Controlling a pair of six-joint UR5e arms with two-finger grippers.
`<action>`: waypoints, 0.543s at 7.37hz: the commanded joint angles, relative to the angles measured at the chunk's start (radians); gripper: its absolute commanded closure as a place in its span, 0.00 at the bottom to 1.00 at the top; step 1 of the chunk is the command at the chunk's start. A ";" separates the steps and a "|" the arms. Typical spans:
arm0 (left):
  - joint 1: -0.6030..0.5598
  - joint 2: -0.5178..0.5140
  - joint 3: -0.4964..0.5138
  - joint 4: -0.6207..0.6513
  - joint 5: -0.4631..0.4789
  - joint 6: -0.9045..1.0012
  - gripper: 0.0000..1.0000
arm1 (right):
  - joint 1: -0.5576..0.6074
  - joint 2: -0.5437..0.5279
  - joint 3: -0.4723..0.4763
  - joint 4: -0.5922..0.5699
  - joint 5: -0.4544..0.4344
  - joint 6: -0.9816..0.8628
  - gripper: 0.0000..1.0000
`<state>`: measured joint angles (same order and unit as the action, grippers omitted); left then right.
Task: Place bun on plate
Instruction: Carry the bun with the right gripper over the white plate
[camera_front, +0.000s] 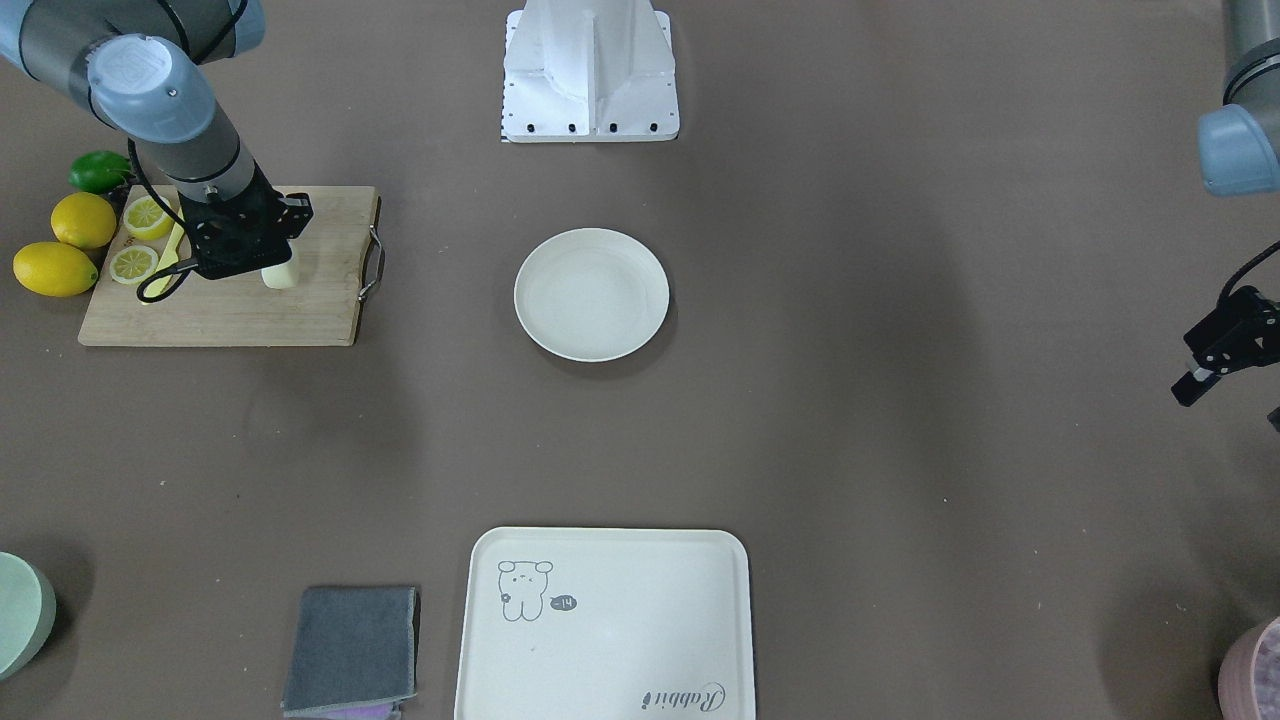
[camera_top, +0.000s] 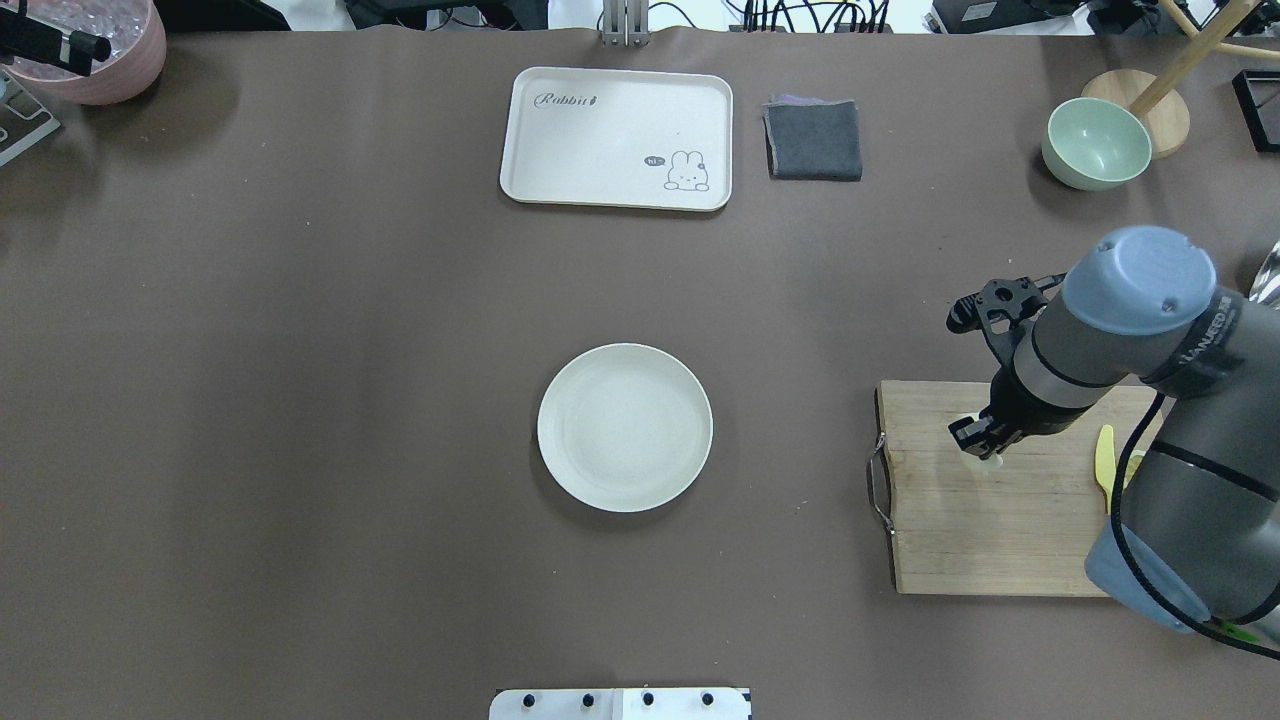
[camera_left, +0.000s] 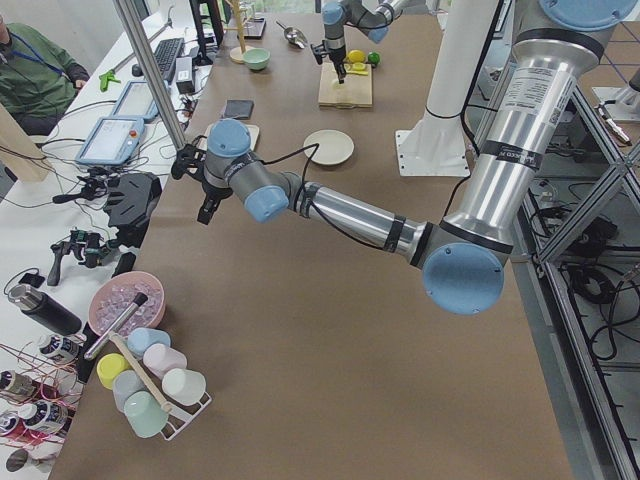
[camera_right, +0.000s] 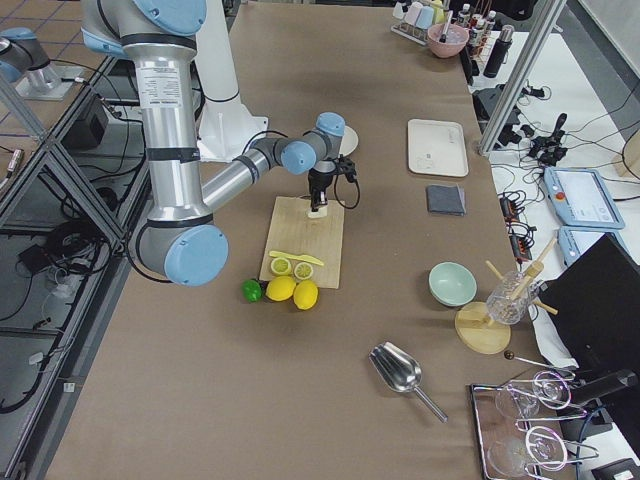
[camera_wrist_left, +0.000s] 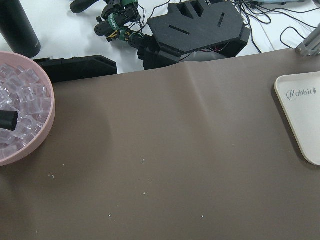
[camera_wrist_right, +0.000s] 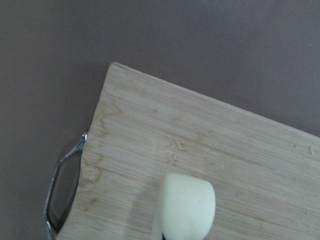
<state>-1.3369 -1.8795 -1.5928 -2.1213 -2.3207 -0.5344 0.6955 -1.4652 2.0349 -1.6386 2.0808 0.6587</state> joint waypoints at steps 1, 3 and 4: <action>0.002 0.002 -0.006 -0.002 -0.011 -0.007 0.03 | 0.062 0.063 0.059 0.000 0.008 -0.002 1.00; 0.005 0.002 -0.010 -0.003 -0.011 -0.009 0.03 | 0.058 0.263 0.000 0.002 0.002 0.042 1.00; 0.007 0.002 -0.010 -0.002 -0.013 -0.007 0.03 | 0.044 0.399 -0.089 0.002 0.004 0.044 1.00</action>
<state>-1.3319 -1.8777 -1.6011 -2.1238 -2.3316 -0.5409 0.7506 -1.2196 2.0307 -1.6384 2.0845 0.6896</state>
